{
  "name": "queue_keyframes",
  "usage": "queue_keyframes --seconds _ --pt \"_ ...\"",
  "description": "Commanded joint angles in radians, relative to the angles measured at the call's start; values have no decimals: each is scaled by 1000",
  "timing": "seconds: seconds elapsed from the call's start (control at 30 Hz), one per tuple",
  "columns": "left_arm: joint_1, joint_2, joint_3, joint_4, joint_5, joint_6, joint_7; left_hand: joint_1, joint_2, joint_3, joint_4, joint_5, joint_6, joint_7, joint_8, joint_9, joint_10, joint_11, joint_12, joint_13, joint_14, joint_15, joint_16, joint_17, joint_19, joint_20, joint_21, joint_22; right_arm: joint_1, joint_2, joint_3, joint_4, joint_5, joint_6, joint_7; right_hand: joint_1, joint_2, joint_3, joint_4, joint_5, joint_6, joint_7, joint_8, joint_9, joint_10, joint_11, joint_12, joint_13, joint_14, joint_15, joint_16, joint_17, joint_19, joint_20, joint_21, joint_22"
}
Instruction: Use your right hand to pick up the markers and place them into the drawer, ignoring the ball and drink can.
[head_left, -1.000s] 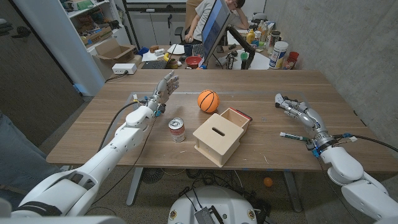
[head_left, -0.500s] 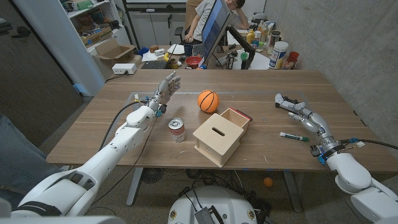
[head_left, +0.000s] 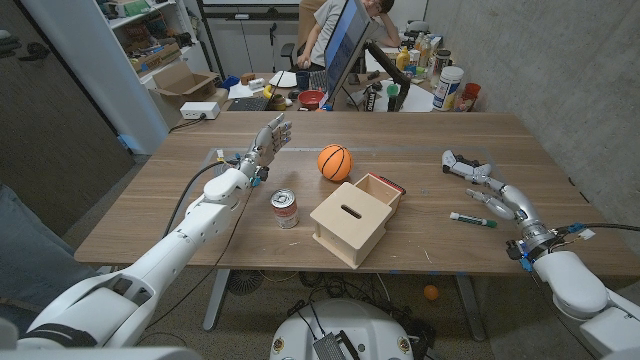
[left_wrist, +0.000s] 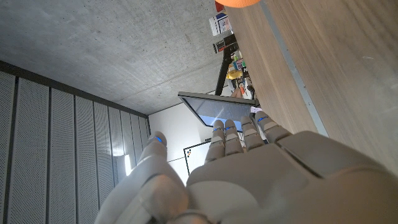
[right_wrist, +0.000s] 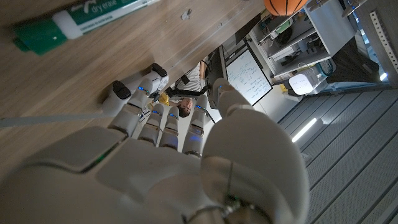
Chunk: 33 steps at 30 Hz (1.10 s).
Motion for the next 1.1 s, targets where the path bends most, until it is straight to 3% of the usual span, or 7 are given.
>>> queue_keyframes --seconds 0.03,0.47,0.73,1.1 --pt "-6 -14 8 10 1 -3 -4 8 0 9 0 6 10 0 8 1 2 1 6 6 2 3 6 4 0 8 5 2 -74 -5 64 -104 -174 -154 -16 16 -1 10 0 -2 -11 -5 -5 2 -4 -12 4 2 0 -4 4 2 -6 -4 -2 2" --pt "-14 -25 12 18 6 -6 2 8 0 9 1 6 12 -1 8 1 2 -1 6 6 2 5 6 4 -2 11 5 2 -120 5 87 -162 -348 -264 -3 46 -9 24 -6 1 2 -29 -6 4 -33 -18 -3 2 -15 -3 -1 2 -14 -6 -3 2" --pt "-9 -22 12 5 8 -1 10 8 0 9 1 6 13 1 8 1 2 -3 6 6 2 5 6 4 -3 12 5 2 -142 -17 83 -205 -487 -362 6 52 -15 27 -5 1 3 -37 -8 4 -35 -25 -2 2 -21 -5 -2 3 -18 -7 -4 2" --pt "-2 -18 10 -9 6 7 18 7 0 9 1 6 14 0 7 1 2 -1 6 6 1 3 5 4 -3 14 5 2 -107 -38 20 -187 -599 -427 -9 54 -23 28 -1 1 7 -45 -9 5 -44 -32 -2 2 -19 -6 1 4 -11 9 0 2"
